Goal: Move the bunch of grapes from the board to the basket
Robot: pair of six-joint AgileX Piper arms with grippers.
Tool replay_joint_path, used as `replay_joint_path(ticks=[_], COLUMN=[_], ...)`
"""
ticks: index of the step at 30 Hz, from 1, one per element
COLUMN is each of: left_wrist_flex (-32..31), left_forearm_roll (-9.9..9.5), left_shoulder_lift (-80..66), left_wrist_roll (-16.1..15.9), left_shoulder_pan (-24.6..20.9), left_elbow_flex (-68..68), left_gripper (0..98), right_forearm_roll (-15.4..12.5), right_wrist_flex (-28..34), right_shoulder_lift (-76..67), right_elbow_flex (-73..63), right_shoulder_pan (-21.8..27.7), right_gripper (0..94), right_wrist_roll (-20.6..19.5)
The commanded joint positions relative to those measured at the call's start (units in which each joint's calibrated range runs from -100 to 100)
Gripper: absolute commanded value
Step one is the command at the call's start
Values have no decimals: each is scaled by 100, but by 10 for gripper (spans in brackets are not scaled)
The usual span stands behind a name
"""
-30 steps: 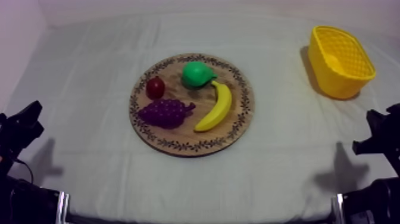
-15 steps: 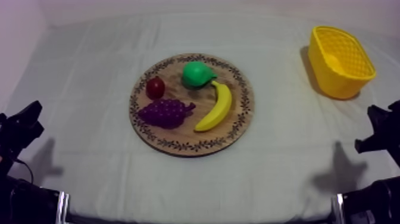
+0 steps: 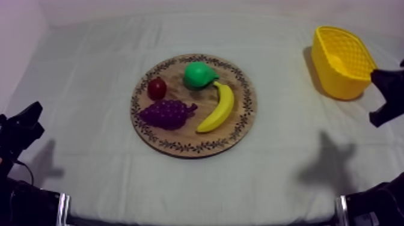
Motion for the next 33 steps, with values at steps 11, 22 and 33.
replay_joint_path(ticks=[11,22,33], left_wrist_flex=[-3,-3,-3], left_forearm_roll=[-4,-4,-4], left_shoulder_lift=[0,0,0], left_wrist_roll=[0,0,0], left_shoulder_pan=[-1,-1,-1], left_elbow_flex=[-4,-4,-4], left_gripper=[1,1,1], right_forearm_roll=[-187,-459,-494], right_wrist_flex=[1268,2667,3885], right_shoulder_lift=[2520,4494,6105], right_elbow_flex=[-3083,-5678,-7476], right_shoulder_pan=[-761,-1357,-2082], right_gripper=[4,4,4], right_wrist_roll=[306,552,589])
